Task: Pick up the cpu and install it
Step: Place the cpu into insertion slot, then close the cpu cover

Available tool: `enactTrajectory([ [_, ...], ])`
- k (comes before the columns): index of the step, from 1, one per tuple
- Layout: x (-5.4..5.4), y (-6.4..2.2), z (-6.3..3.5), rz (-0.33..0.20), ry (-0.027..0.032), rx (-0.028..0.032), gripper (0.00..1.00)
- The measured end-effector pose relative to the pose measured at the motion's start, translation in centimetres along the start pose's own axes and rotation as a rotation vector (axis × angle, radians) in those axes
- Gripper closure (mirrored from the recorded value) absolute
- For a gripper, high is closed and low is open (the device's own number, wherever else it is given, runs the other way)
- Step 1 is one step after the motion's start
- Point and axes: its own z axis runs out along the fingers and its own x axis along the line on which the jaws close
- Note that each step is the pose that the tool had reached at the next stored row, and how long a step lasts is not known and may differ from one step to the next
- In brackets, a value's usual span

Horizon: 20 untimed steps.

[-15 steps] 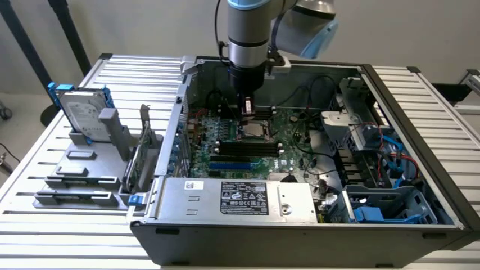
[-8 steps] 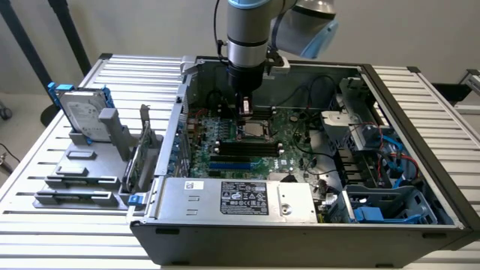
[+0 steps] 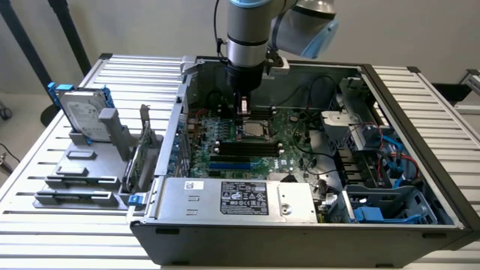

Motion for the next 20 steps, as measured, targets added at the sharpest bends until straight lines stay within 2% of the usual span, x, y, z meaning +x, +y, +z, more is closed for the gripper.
enactTrajectory([
  [2,-0.03,-0.02,-0.04,0.005,0.001,0.0048,0.89],
  [20,-0.04,-0.02,-0.04,0.006,0.0008,0.0049,0.89],
])
